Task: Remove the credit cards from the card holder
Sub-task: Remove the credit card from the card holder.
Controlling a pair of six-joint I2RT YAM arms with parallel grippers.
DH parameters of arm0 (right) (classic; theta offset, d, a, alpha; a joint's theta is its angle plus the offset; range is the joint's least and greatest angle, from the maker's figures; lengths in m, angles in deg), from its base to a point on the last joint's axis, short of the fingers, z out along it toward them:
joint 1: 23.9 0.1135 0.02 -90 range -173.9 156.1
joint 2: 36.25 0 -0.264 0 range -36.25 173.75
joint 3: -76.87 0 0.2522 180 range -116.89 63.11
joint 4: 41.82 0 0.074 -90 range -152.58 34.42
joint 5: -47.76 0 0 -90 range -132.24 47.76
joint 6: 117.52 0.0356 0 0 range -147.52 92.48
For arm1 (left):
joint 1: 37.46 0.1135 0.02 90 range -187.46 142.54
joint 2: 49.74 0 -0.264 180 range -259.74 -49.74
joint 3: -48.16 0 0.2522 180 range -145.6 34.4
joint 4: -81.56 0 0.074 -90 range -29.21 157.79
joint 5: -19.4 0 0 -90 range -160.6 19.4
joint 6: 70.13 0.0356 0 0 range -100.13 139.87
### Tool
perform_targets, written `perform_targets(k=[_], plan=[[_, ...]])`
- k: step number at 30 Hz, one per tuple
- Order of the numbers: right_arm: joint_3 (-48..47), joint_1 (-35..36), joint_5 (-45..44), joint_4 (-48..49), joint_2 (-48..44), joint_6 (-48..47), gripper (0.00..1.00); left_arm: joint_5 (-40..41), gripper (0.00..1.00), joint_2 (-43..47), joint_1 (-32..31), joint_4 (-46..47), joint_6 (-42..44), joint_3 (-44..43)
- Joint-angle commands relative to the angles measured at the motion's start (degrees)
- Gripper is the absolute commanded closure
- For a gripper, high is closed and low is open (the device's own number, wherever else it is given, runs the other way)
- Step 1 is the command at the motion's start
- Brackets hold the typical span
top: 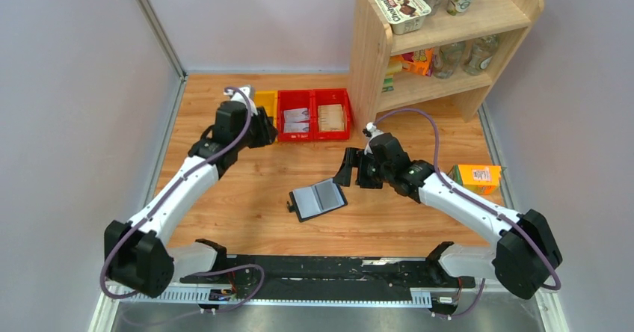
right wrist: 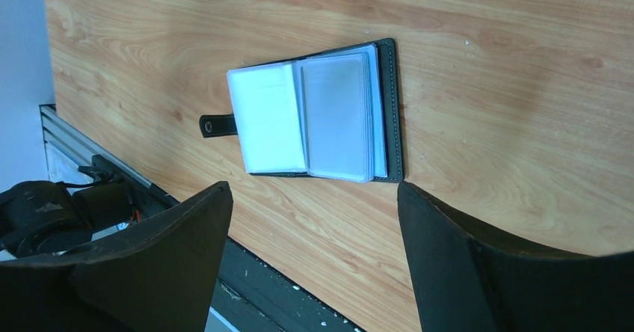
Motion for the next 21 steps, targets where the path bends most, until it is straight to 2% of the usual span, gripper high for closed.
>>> perform_targets(k=[1, 6, 11, 21], plan=[[-4.05, 0.85, -0.71, 0.12, 2.98, -2.33, 0.18, 2.25, 0.56, 7.31, -8.02, -5.87, -4.72, 4.08], [-5.72, 2.43, -2.37, 0.12, 7.55, -3.13, 0.25, 2.26, 0.61, 11.19, -17.42, -4.65, -11.22, 9.43], [-7.13, 4.45, -3.17, 0.82, 12.21, -2.95, 0.28, 2.26, 0.66, 9.61, -25.07, 0.01, -14.75, 13.92], [-9.77, 9.99, -7.64, 1.53, 21.45, -3.48, 0.23, 3.93, 0.67, 2.41, -28.07, 6.16, -18.36, 21.48]])
